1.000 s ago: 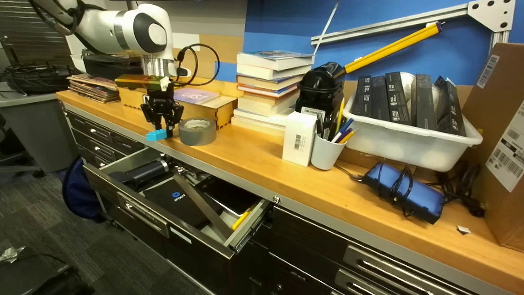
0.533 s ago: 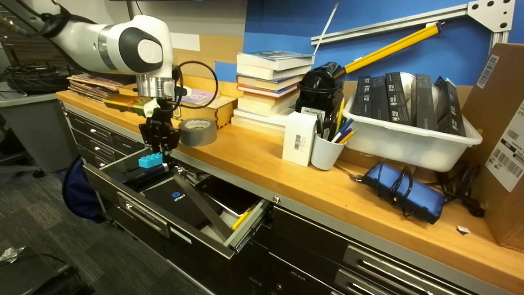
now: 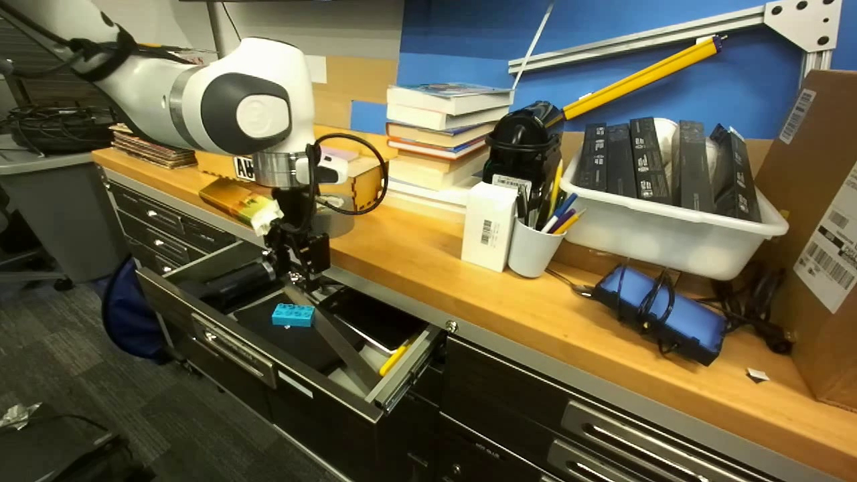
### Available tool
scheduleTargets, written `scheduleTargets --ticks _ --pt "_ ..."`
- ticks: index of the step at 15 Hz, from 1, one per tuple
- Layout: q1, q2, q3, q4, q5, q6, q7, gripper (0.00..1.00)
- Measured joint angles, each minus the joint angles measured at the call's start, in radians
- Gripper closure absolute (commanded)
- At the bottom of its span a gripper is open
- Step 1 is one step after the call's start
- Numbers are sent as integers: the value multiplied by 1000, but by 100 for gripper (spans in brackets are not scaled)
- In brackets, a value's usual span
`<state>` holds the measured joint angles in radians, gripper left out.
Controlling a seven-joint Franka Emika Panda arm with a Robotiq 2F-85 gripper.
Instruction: Put the blue block inside the open drawer and close the drawer
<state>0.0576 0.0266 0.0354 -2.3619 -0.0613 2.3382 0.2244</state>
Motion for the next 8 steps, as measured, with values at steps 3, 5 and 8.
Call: scheduleTargets --ticks 3,5,8 --pt "-11 -47 -5 -42 2 -103 -19 0" --pt "-15 -67 -8 -58 12 -228 -45 0" --pt "-27 -53 -19 -63 18 -345 -72 0"
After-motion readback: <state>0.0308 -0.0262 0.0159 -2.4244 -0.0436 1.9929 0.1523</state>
